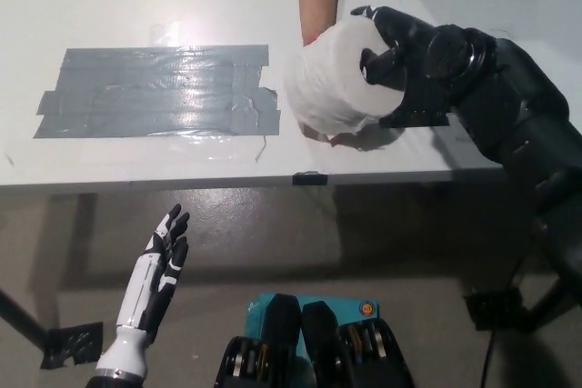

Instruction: A person hands over a roll of toilet paper to the robot , and the robot inserts its right thumb into the hole in the centre to grab the roll, and then places it on the balck area on the desk.

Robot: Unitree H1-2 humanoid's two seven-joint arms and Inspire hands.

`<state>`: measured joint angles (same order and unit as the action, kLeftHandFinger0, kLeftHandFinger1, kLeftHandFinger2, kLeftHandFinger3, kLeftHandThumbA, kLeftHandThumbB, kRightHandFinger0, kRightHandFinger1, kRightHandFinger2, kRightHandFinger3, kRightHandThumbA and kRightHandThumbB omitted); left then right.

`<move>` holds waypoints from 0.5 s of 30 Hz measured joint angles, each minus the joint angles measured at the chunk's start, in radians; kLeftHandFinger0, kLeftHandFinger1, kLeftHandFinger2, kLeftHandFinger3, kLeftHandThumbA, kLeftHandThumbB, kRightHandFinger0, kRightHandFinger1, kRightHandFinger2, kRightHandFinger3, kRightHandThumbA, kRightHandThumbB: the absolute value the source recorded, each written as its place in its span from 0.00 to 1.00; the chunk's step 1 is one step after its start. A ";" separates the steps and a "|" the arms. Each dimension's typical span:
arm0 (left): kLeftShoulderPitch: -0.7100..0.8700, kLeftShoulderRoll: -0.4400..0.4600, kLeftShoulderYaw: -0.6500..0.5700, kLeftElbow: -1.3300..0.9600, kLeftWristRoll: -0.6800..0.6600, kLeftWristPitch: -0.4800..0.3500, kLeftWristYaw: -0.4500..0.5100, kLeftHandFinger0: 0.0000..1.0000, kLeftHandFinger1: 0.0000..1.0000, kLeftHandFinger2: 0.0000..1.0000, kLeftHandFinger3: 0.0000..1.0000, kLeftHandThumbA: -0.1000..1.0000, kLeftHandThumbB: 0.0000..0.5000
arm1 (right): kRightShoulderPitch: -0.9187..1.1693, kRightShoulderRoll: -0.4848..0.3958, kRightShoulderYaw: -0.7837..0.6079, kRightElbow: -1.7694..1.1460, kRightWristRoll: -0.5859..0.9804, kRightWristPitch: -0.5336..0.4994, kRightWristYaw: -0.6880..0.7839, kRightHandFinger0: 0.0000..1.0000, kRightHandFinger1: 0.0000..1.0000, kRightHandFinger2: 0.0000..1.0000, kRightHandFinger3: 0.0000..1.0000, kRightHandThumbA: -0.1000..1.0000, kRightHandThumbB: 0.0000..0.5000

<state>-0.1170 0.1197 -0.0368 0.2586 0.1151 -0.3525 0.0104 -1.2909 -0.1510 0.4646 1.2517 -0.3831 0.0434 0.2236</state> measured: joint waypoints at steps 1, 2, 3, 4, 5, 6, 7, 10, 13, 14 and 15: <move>0.000 0.000 0.000 0.000 0.000 0.000 0.000 1.00 1.00 1.00 1.00 0.94 0.31 | -0.008 0.013 0.002 0.011 -0.005 0.000 -0.015 1.00 1.00 1.00 1.00 0.71 0.67; 0.000 0.000 -0.001 0.000 0.000 0.000 0.000 1.00 1.00 1.00 1.00 0.94 0.32 | -0.014 0.024 0.004 0.019 -0.010 0.000 -0.026 1.00 1.00 1.00 1.00 0.70 0.66; 0.000 0.000 -0.002 0.000 0.000 0.000 0.000 1.00 1.00 1.00 1.00 0.94 0.32 | -0.018 0.033 0.007 0.024 -0.014 0.000 -0.036 0.96 1.00 1.00 1.00 0.56 0.65; 0.000 0.000 -0.004 0.000 0.000 0.000 0.000 1.00 1.00 1.00 1.00 0.94 0.32 | -0.025 0.046 0.012 0.034 -0.022 0.000 -0.050 0.96 1.00 1.00 1.00 0.56 0.65; 0.000 0.000 -0.005 0.000 0.000 0.000 0.000 1.00 1.00 1.00 1.00 0.94 0.32 | -0.029 0.055 0.014 0.039 -0.026 -0.001 -0.060 0.65 0.78 0.92 1.00 0.35 0.58; 0.000 0.000 -0.005 0.000 0.001 0.000 0.000 1.00 1.00 1.00 1.00 0.94 0.32 | -0.032 0.064 0.017 0.044 -0.030 -0.002 -0.072 0.53 0.64 0.76 0.95 0.21 0.51; 0.000 0.000 -0.005 0.000 0.002 0.000 0.000 1.00 1.00 1.00 1.00 0.93 0.32 | -0.035 0.075 0.024 0.053 -0.036 -0.004 -0.084 0.29 0.45 0.56 0.92 0.01 0.52; 0.001 0.001 -0.006 0.000 0.004 0.000 0.000 1.00 1.00 1.00 1.00 0.93 0.32 | -0.033 0.096 0.041 0.065 -0.051 -0.013 -0.116 0.08 0.34 0.40 0.41 0.00 0.51; 0.001 0.001 -0.006 0.000 0.005 0.000 0.000 1.00 1.00 1.00 1.00 0.93 0.34 | -0.033 0.100 0.041 0.079 -0.056 -0.026 -0.137 0.09 0.41 0.58 0.35 0.00 0.49; 0.001 0.001 -0.006 0.000 0.006 0.000 0.000 1.00 1.00 1.00 1.00 0.93 0.34 | -0.032 0.099 0.038 0.085 -0.057 -0.033 -0.145 0.02 0.36 0.58 0.37 0.00 0.48; 0.001 0.001 -0.006 -0.001 0.006 0.000 0.000 1.00 1.00 1.00 1.00 0.93 0.34 | -0.030 0.098 0.034 0.091 -0.057 -0.038 -0.148 0.00 0.30 0.68 0.50 0.00 0.43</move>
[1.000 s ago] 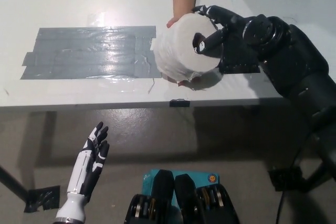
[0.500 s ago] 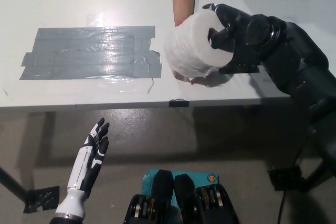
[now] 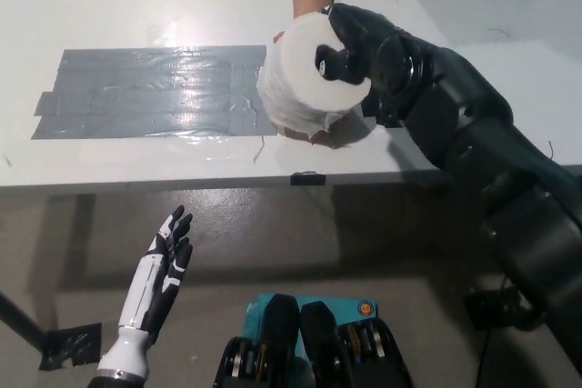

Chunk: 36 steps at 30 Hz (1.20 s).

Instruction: A person hands over a roll of toilet paper to the robot , and the robot inserts its right thumb into the hole in the centre to grab the roll, and then places it on the balck area on the desk.

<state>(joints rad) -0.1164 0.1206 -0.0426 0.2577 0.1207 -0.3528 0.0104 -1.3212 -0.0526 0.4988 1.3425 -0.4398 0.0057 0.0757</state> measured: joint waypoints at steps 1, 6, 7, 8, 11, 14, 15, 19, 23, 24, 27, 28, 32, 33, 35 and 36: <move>0.000 0.000 0.000 -0.001 0.000 0.000 0.000 1.00 1.00 1.00 1.00 0.93 0.33 | 0.003 -0.001 -0.007 0.005 0.001 -0.004 -0.002 0.01 0.36 0.75 0.58 0.00 0.42; 0.004 0.001 0.000 -0.004 0.000 0.000 0.000 1.00 1.00 1.00 1.00 0.93 0.34 | 0.028 -0.008 -0.120 0.023 0.050 -0.022 0.011 0.01 0.45 0.85 0.80 0.00 0.48; 0.004 0.001 0.001 -0.004 0.000 0.000 0.000 1.00 1.00 1.00 1.00 0.94 0.33 | 0.034 -0.010 -0.146 0.025 0.063 -0.023 0.015 0.00 0.44 0.85 0.88 0.00 0.45; 0.003 0.002 0.001 -0.004 0.000 0.000 0.000 1.00 1.00 1.00 1.00 0.94 0.33 | 0.041 -0.013 -0.190 0.027 0.085 -0.023 0.021 0.00 0.45 0.85 0.92 0.00 0.45; 0.003 0.003 0.001 -0.002 0.000 0.000 0.000 1.00 1.00 1.00 1.00 0.95 0.32 | 0.057 -0.017 -0.274 0.032 0.130 -0.023 0.031 0.00 0.46 0.87 1.00 0.00 0.47; 0.003 0.002 0.001 -0.002 0.000 0.000 0.000 1.00 1.00 1.00 1.00 0.95 0.32 | 0.078 -0.016 -0.377 0.035 0.186 -0.016 0.037 0.03 0.55 0.98 1.00 0.00 0.46; 0.003 0.002 0.001 -0.002 0.000 0.000 0.000 1.00 1.00 1.00 1.00 0.95 0.32 | 0.086 -0.015 -0.431 0.038 0.212 -0.009 0.040 0.01 0.54 1.00 1.00 0.00 0.43; 0.003 0.002 0.001 0.003 0.000 0.001 0.000 1.00 1.00 1.00 1.00 0.95 0.33 | 0.109 -0.012 -0.572 0.046 0.288 0.013 0.054 0.00 0.47 0.96 1.00 0.00 0.44; 0.003 0.001 0.001 0.008 0.000 0.002 0.000 1.00 1.00 1.00 1.00 0.95 0.29 | 0.123 -0.012 -0.707 0.054 0.363 0.041 0.069 0.00 0.39 0.94 1.00 0.00 0.35; 0.003 0.001 0.001 0.009 0.000 0.002 0.000 1.00 1.00 1.00 1.00 0.95 0.28 | 0.126 -0.012 -0.754 0.057 0.387 0.052 0.075 0.00 0.36 0.93 1.00 0.00 0.35; 0.004 0.001 0.001 0.010 0.000 0.002 0.000 1.00 1.00 1.00 1.00 0.95 0.29 | 0.130 -0.012 -0.836 0.063 0.436 0.077 0.087 0.00 0.31 0.85 1.00 0.00 0.32; 0.005 0.001 0.001 0.010 0.000 0.002 0.000 1.00 1.00 1.00 1.00 0.95 0.30 | 0.130 -0.012 -0.868 0.065 0.457 0.089 0.094 0.00 0.32 0.85 0.99 0.00 0.34; 0.009 0.001 0.001 0.010 0.000 0.001 0.000 1.00 1.00 1.00 1.00 0.93 0.31 | 0.126 -0.013 -0.962 0.066 0.529 0.128 0.120 0.00 0.33 0.85 0.91 0.00 0.30; 0.010 0.001 0.001 0.009 0.000 0.001 0.000 1.00 1.00 1.00 1.00 0.94 0.29 | 0.124 -0.014 -0.970 0.066 0.541 0.134 0.125 0.00 0.34 0.83 0.99 0.00 0.25; 0.012 0.001 0.001 0.009 0.000 0.001 0.000 1.00 1.00 1.00 1.00 0.94 0.30 | 0.115 -0.022 -0.981 0.064 0.566 0.149 0.142 0.00 0.36 0.82 1.00 0.00 0.25; 0.012 0.001 0.001 0.009 0.000 0.001 0.000 1.00 1.00 1.00 1.00 0.95 0.31 | 0.109 -0.028 -0.980 0.063 0.574 0.155 0.150 0.00 0.37 0.82 1.00 0.00 0.24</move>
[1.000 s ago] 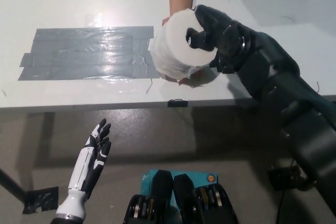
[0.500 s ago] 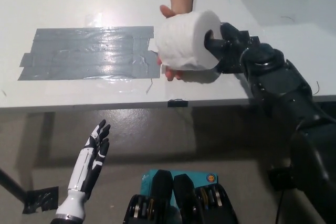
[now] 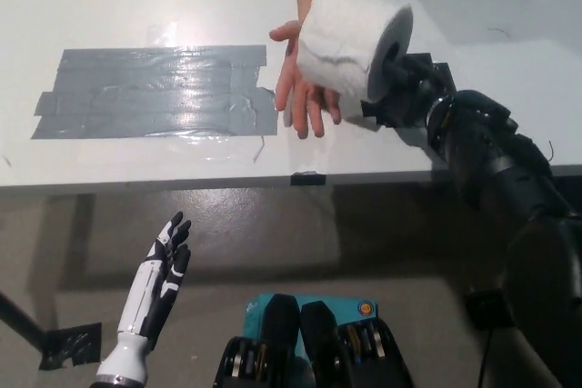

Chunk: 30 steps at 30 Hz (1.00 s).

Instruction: A person hands over a roll of toilet paper to the robot , and the robot inserts its right thumb into the hole in the centre to grab the roll, and then places it on the balck area on the desk.

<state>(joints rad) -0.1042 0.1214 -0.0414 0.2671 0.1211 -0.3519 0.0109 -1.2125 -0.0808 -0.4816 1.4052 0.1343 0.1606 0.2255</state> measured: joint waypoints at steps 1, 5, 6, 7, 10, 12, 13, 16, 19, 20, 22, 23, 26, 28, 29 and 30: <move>0.000 0.000 0.000 0.000 0.000 0.000 0.000 1.00 1.00 1.00 1.00 0.96 0.32 | -0.005 -0.006 0.000 -0.001 0.005 0.004 0.007 0.00 0.40 0.84 1.00 0.00 0.23; 0.001 0.000 0.001 0.000 0.001 0.000 0.000 1.00 1.00 1.00 1.00 0.96 0.31 | -0.039 -0.057 0.026 -0.012 0.014 0.020 0.033 0.00 0.54 1.00 1.00 0.00 0.22; 0.001 0.000 0.001 0.000 0.001 0.000 0.000 1.00 1.00 1.00 1.00 0.97 0.29 | -0.041 -0.061 0.030 -0.014 0.014 0.021 0.035 0.01 0.56 1.00 1.00 0.00 0.24; 0.001 0.000 0.001 0.000 0.002 0.000 0.001 1.00 1.00 1.00 1.00 0.97 0.27 | -0.050 -0.075 0.038 -0.016 0.014 0.025 0.040 0.04 0.59 1.00 1.00 0.00 0.26; 0.001 0.000 0.001 0.001 0.002 0.000 0.001 1.00 1.00 1.00 1.00 0.97 0.26 | -0.068 -0.110 0.068 -0.022 0.014 0.042 0.046 0.05 0.58 1.00 1.00 0.00 0.22; 0.000 0.000 0.001 0.002 0.002 -0.001 0.001 1.00 1.00 1.00 1.00 0.96 0.25 | -0.072 -0.130 0.102 -0.039 0.007 0.051 0.049 0.02 0.56 1.00 1.00 0.00 0.21; 0.000 0.000 0.001 0.002 0.002 -0.001 0.001 1.00 1.00 1.00 1.00 0.96 0.24 | -0.072 -0.139 0.118 -0.046 0.003 0.053 0.050 0.00 0.51 1.00 1.00 0.00 0.24; 0.000 0.000 0.001 0.002 0.002 -0.001 0.001 1.00 1.00 1.00 1.00 0.96 0.23 | -0.072 -0.165 0.176 -0.061 -0.006 0.059 0.060 0.00 0.58 1.00 1.00 0.00 0.27; 0.001 0.000 0.001 0.002 0.006 -0.001 0.001 1.00 1.00 1.00 1.00 0.96 0.22 | -0.073 -0.186 0.248 -0.062 -0.030 0.063 0.066 0.00 0.48 0.95 1.00 0.00 0.31; 0.001 0.000 0.001 0.001 0.008 -0.001 0.001 1.00 1.00 1.00 1.00 0.96 0.22 | -0.073 -0.195 0.296 -0.063 -0.049 0.061 0.067 0.00 0.49 0.96 0.89 0.00 0.29; 0.001 0.000 0.001 0.001 0.010 0.000 0.001 1.00 1.00 1.00 1.00 0.96 0.25 | -0.073 -0.204 0.347 -0.064 -0.073 0.061 0.067 0.04 0.57 1.00 0.79 0.00 0.30; 0.000 0.000 0.001 0.001 0.012 0.000 0.001 1.00 1.00 1.00 1.00 0.95 0.24 | -0.073 -0.216 0.416 -0.066 -0.106 0.054 0.070 0.11 0.63 1.00 0.84 0.00 0.36; -0.001 0.000 0.002 0.001 0.014 0.000 0.001 1.00 1.00 1.00 1.00 0.95 0.24 | -0.073 -0.239 0.534 -0.077 -0.164 0.035 0.077 0.22 0.75 1.00 0.97 0.00 0.33; -0.001 0.000 0.002 0.001 0.014 0.000 0.001 1.00 1.00 1.00 1.00 0.95 0.26 | -0.073 -0.249 0.567 -0.078 -0.182 0.028 0.083 0.30 0.84 1.00 1.00 0.00 0.33; -0.001 0.000 0.002 0.001 0.015 0.001 0.001 1.00 1.00 1.00 1.00 0.95 0.26 | -0.073 -0.254 0.584 -0.078 -0.192 0.024 0.089 0.30 0.84 1.00 1.00 0.00 0.33; -0.001 0.001 0.003 0.000 0.015 0.002 0.001 1.00 1.00 1.00 1.00 0.94 0.25 | -0.073 -0.261 0.602 -0.079 -0.202 0.017 0.098 0.30 0.83 1.00 1.00 0.00 0.34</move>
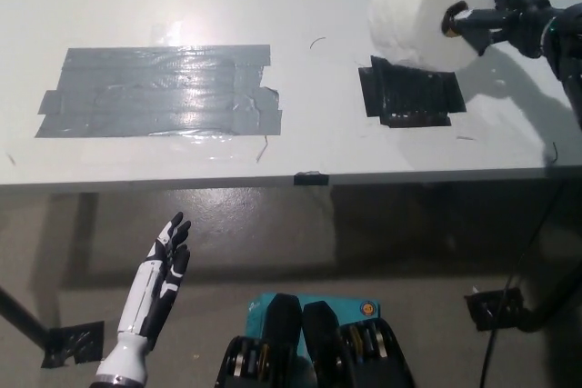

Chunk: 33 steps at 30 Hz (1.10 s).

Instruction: A person hands over a roll of toilet paper to the robot , and the robot inserts its right thumb into the hole in the centre to grab the roll, and then places it on the balck area on the desk.

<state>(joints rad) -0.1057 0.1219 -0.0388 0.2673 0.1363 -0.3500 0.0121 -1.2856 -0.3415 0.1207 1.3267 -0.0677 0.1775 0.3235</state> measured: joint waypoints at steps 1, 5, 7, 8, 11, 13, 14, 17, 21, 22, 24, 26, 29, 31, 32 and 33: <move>0.000 0.000 0.000 -0.001 0.000 0.001 0.000 1.00 1.00 1.00 1.00 0.94 0.25 | 0.000 -0.004 0.013 0.000 -0.008 -0.004 0.006 0.30 0.85 1.00 1.00 0.00 0.34; 0.000 0.000 0.000 -0.004 0.003 0.002 0.000 1.00 1.00 1.00 1.00 0.93 0.26 | 0.000 -0.008 0.089 -0.010 -0.051 -0.013 0.020 0.36 0.86 1.00 1.00 0.00 0.31; 0.000 0.000 0.000 -0.005 0.007 0.002 0.000 1.00 1.00 1.00 1.00 0.92 0.26 | 0.000 -0.009 0.127 -0.027 -0.075 -0.023 0.024 0.35 0.85 1.00 1.00 0.00 0.29; 0.000 0.000 0.000 -0.005 0.007 0.003 0.000 1.00 1.00 1.00 1.00 0.92 0.26 | 0.000 -0.009 0.134 -0.030 -0.079 -0.024 0.025 0.37 0.86 1.00 1.00 0.00 0.28; 0.000 0.000 0.000 -0.006 0.009 0.003 0.000 1.00 1.00 1.00 1.00 0.92 0.28 | 0.000 -0.009 0.169 -0.055 -0.106 -0.044 0.035 0.40 0.89 1.00 1.00 0.00 0.28; 0.000 0.001 0.000 -0.006 0.009 0.003 0.000 1.00 1.00 1.00 1.00 0.93 0.28 | 0.000 -0.009 0.179 -0.068 -0.117 -0.051 0.041 0.49 1.00 1.00 1.00 0.00 0.19; -0.001 0.001 0.000 -0.006 0.010 0.003 0.000 1.00 1.00 1.00 1.00 0.93 0.28 | 0.000 -0.009 0.184 -0.070 -0.123 -0.055 0.044 0.54 1.00 1.00 1.00 0.00 0.22; -0.003 0.001 0.000 -0.006 0.011 0.003 0.000 1.00 1.00 1.00 1.00 0.94 0.31 | 0.000 -0.012 0.223 -0.076 -0.149 -0.073 0.063 0.55 0.92 1.00 1.00 0.03 0.45; -0.005 0.001 0.000 -0.006 0.013 0.003 0.000 1.00 1.00 1.00 1.00 0.94 0.30 | 0.000 -0.020 0.253 -0.073 -0.168 -0.078 0.118 0.83 1.00 1.00 1.00 0.31 0.62; -0.006 0.001 0.000 -0.006 0.014 0.003 0.000 1.00 1.00 1.00 1.00 0.94 0.30 | -0.003 -0.023 0.257 -0.072 -0.171 -0.077 0.140 0.92 1.00 1.00 1.00 0.38 0.64; -0.007 0.001 0.000 -0.005 0.015 0.003 0.000 1.00 1.00 1.00 1.00 0.94 0.29 | -0.015 -0.027 0.272 -0.065 -0.180 -0.077 0.181 1.00 1.00 1.00 1.00 0.42 0.64; -0.008 0.001 0.000 -0.005 0.015 0.003 0.000 1.00 1.00 1.00 1.00 0.93 0.26 | -0.026 -0.030 0.282 -0.064 -0.187 -0.074 0.213 1.00 1.00 1.00 1.00 0.48 0.75; -0.007 0.001 0.000 -0.005 0.016 0.003 0.000 1.00 1.00 1.00 1.00 0.93 0.27 | -0.052 -0.032 0.295 -0.057 -0.193 -0.065 0.269 1.00 1.00 1.00 1.00 0.52 0.90; -0.007 0.001 0.001 -0.006 0.017 0.003 0.000 1.00 1.00 1.00 1.00 0.93 0.28 | -0.076 -0.034 0.304 -0.049 -0.200 -0.056 0.306 1.00 1.00 1.00 1.00 0.52 0.97; -0.006 0.001 0.001 -0.006 0.017 0.003 0.000 1.00 1.00 1.00 1.00 0.93 0.28 | -0.081 -0.035 0.305 -0.049 -0.201 -0.054 0.313 1.00 1.00 1.00 1.00 0.56 0.99; -0.006 0.001 0.001 -0.005 0.018 0.003 0.000 1.00 1.00 1.00 1.00 0.93 0.28 | -0.093 -0.036 0.306 -0.050 -0.205 -0.049 0.332 1.00 1.00 1.00 1.00 0.58 1.00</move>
<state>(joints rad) -0.1116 0.1230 -0.0380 0.2619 0.1538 -0.3469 0.0122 -1.3790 -0.3776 0.4269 1.2768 -0.2727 0.1282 0.6560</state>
